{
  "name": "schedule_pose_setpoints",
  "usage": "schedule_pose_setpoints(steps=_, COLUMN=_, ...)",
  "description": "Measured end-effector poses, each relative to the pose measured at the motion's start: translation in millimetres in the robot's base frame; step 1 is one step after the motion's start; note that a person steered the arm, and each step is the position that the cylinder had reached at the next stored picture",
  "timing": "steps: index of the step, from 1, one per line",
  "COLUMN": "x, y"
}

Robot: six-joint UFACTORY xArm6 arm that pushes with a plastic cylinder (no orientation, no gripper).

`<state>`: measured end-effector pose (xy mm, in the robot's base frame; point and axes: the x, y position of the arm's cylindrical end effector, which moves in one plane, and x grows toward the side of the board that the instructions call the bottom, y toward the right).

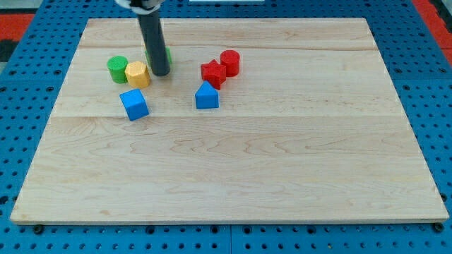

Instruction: Move the red circle to the right of the blue triangle

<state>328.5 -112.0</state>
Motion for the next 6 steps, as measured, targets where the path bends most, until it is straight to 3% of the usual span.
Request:
schedule_pose_setpoints(steps=1, x=-25.1, y=19.9)
schedule_pose_setpoints(steps=4, x=-47.3, y=116.7)
schedule_pose_setpoints(steps=6, x=31.6, y=120.8)
